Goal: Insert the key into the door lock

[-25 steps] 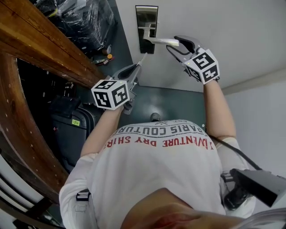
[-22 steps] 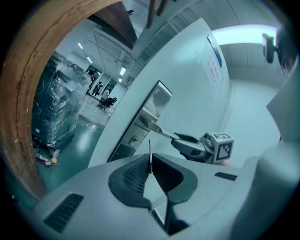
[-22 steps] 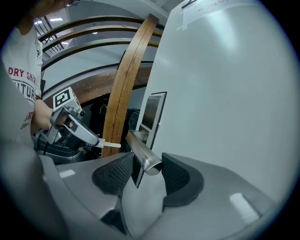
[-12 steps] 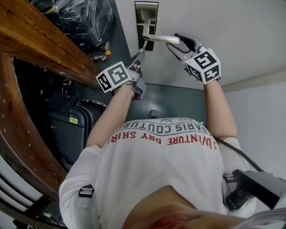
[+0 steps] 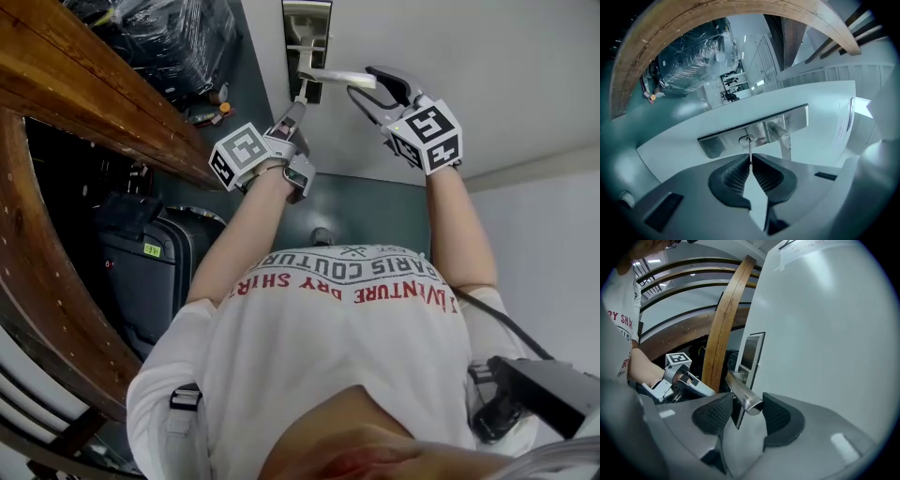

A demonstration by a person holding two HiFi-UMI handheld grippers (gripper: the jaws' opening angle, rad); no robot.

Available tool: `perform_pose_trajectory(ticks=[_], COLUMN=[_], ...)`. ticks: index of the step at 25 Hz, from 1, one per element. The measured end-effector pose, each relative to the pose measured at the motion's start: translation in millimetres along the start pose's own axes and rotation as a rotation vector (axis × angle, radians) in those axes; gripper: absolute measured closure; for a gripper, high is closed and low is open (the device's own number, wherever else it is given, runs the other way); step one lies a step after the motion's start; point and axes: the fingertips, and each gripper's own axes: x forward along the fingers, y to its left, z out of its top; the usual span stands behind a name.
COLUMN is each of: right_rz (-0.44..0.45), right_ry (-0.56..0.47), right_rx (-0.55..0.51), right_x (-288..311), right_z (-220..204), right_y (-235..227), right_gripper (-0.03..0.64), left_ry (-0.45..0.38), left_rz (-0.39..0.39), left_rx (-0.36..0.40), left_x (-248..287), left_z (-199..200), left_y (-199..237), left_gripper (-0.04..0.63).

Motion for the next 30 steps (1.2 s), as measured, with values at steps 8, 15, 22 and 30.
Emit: perform_pose_trajectory(ticks=[8, 15, 22, 30], right_rz=[0.000, 0.002, 0.004, 0.004], right_ry=[-0.003, -0.002, -0.007, -0.005], right_rx=[-0.001, 0.000, 0.001, 0.017], right_x=[-1, -3, -3, -2], right_z=[0, 0, 2, 2], right_y=[1, 3, 3, 2], right_gripper=[0.431, 0.431, 0.431, 0.431], left_ry=[-0.051, -0.110, -0.165, -0.201], left_rz=[-0.035, -0.078, -0.097, -0.116], left_rx=[-0.117, -0.234, -0.277, -0.303], left_x=[5, 11, 23, 29], left_z=[0, 1, 9, 13], left_y=[1, 2, 2, 3], left_gripper=[0.572, 0.572, 0.572, 0.572])
